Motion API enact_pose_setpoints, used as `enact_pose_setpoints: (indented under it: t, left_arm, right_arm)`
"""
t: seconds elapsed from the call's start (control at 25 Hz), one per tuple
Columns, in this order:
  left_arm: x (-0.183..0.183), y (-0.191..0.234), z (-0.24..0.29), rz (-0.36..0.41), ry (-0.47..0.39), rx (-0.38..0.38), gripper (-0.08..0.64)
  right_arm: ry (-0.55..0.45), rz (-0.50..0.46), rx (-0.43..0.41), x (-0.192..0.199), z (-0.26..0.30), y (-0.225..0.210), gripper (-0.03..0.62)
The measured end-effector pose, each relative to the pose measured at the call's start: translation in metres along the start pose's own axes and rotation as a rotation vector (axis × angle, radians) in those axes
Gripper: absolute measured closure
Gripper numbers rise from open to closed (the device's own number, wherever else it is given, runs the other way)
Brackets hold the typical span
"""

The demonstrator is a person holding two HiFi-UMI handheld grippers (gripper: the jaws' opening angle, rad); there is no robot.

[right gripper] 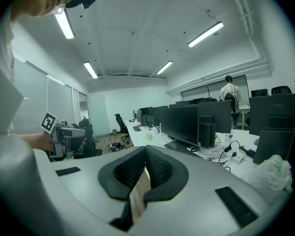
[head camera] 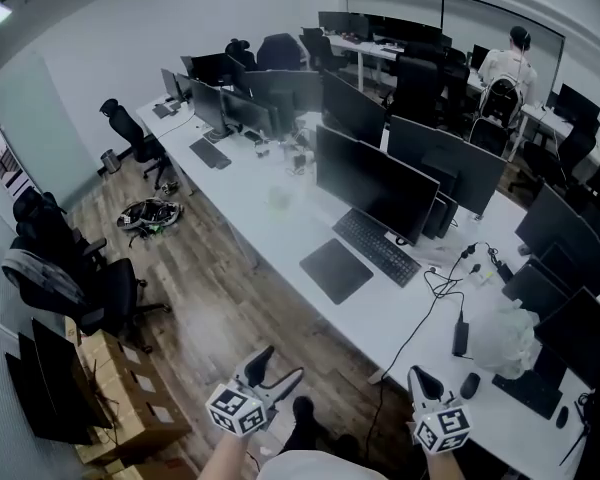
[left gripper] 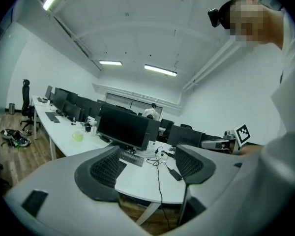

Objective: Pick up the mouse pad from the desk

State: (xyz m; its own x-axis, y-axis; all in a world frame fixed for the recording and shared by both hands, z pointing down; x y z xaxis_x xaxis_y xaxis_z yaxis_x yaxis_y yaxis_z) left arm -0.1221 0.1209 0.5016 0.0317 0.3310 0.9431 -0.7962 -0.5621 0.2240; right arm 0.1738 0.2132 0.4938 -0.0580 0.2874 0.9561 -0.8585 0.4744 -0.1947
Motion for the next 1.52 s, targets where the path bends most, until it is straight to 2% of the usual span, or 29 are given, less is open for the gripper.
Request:
enact_pose_setpoints:
  t: [0.24,0.6,0.88,1.24,1.52]
  left_arm:
    - [-0.010,0.039,0.033,0.015,0.031,0.019,0.187]
    - [-0.028,0.105,0.081,0.023,0.052,0.092,0.186]
    - [-0.031,0.140,0.110,0.040,0.083,0.133,0.186]
    - [-0.027,0.162,0.138,0.024,0.122,0.115,0.175]
    - [-0.020,0.166,0.179,0.011,0.153,0.079,0.166]
  right_arm:
    - [0.008,0.008,0.051,-0.013,0.039,-0.011,0.580]
    - [0.013,-0.001,0.119,-0.035,0.113,-0.015,0.580]
    - [0.008,0.001,0.161,-0.043,0.155,-0.017,0.580]
    - [0.052,0.027,0.161,-0.041,0.185,-0.034,0.580]
    - [0.082,0.047,0.122,-0.036,0.216,-0.082,0.581]
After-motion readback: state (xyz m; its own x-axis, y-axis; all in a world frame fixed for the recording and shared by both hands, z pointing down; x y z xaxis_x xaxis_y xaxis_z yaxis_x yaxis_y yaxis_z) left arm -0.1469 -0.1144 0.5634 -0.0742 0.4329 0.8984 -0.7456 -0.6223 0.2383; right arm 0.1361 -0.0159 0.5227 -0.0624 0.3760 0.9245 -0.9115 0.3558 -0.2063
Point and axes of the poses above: the fingertips, and each gripper's own axes: z forward along the fingers, y to its left, x out of its underside, the point moved 4 cm from there along -z, backward along the fingers, and after that the axes turned 15 degrees about -x, right-handed, at the moved point
